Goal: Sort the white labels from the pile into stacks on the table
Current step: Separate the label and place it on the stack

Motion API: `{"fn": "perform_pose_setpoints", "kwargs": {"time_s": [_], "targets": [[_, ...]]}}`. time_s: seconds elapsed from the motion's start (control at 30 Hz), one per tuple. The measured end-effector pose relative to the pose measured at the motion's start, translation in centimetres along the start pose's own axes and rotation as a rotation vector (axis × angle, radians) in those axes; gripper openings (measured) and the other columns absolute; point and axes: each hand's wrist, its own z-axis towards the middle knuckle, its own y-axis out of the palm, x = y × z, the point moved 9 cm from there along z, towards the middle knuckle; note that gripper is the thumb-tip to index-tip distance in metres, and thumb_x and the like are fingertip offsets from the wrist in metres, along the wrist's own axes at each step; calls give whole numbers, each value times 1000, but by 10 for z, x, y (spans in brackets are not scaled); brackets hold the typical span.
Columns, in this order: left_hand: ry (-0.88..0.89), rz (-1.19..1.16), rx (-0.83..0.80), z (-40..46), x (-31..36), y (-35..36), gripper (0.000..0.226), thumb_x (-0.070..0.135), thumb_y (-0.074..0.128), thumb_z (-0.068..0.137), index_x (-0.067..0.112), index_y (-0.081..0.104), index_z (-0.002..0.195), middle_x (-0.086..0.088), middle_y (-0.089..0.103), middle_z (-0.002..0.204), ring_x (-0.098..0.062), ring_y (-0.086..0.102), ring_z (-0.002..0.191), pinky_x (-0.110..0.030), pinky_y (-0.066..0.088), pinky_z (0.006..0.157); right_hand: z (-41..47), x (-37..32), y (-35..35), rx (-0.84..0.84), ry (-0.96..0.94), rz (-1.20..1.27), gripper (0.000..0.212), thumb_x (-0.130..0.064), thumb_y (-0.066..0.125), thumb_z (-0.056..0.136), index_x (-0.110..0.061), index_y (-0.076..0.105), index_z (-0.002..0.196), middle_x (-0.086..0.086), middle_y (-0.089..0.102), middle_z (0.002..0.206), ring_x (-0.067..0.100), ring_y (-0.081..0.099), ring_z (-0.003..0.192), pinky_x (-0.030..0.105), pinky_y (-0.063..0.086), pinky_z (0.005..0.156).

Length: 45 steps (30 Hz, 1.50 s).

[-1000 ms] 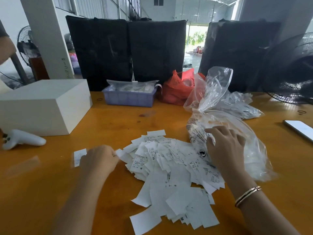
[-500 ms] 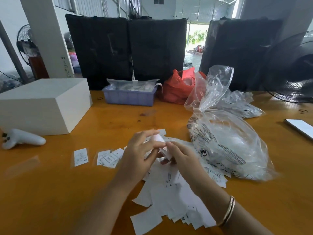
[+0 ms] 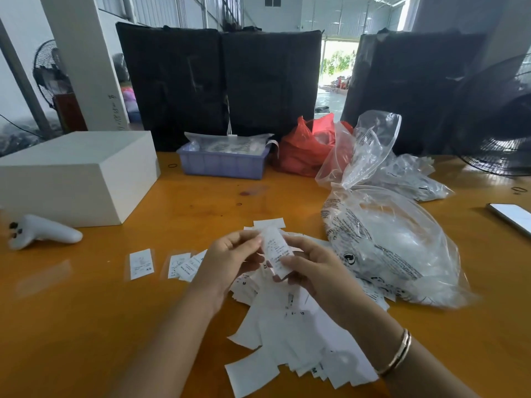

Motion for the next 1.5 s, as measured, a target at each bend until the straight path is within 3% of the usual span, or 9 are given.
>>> {"fn": "perform_pose_setpoints", "kwargs": {"time_s": [0.17,0.33,0.57,0.83,1.0,1.13,1.2,1.37,1.5], "targets": [[-26,-68,97,1,-3,-11,4,17,65,88,14,68,87,2,74,74,-9,70,67,-16,51,53,4,3,-16,68,24,210,34,8,42,92,-8,66,110,16,73,94,23,70,68,22,53,58],[-34,-25,107,1,-5,-10,4,16,63,90,14,65,92,1,75,79,-12,73,75,-18,52,55,5,6,-23,152,17,75,24,5,55,90,-12,68,101,6,75,83,21,71,69,20,52,55],[-41,55,-43,0,-7,3,15,26,66,88,24,67,102,2,76,88,-10,72,76,-19,52,58,4,2,-25,195,-43,-220,22,-3,61,89,-18,66,104,1,70,66,14,68,64,19,52,57],[-34,-30,122,1,-7,-14,10,16,64,90,22,73,93,6,74,75,-9,72,69,-16,50,51,4,-7,-41,265,-17,-276,34,4,55,89,-27,69,95,1,58,60,3,55,48,15,46,51],[-74,-175,119,1,-9,-14,14,14,66,87,14,65,101,-1,76,90,-13,73,81,-19,54,54,0,-10,-58,350,-19,-97,3,-4,66,86,-7,68,85,3,68,69,7,55,54,18,48,53],[-93,-258,115,1,-10,-13,18,15,70,82,14,62,98,-4,76,92,-14,73,83,-21,55,56,-1,-3,-65,382,9,322,17,5,63,84,-8,57,75,7,65,70,12,61,59,19,51,54],[-82,-244,94,-1,-10,-7,19,18,72,78,15,62,94,-3,76,92,-14,73,84,-21,54,58,0,0,-56,347,28,477,18,12,58,84,-6,57,81,12,66,75,17,67,64,20,54,55],[-55,-58,36,-4,-10,11,14,22,69,84,14,60,90,1,76,88,-11,73,83,-19,52,60,2,3,-36,292,34,473,6,4,60,86,-1,58,88,14,73,81,24,73,76,25,58,62],[-22,-9,12,-5,-6,14,16,21,70,84,13,58,91,0,76,87,-13,73,83,-16,51,57,3,8,-37,336,38,448,7,-6,65,86,-1,62,90,9,73,82,18,70,76,24,56,65]]}}
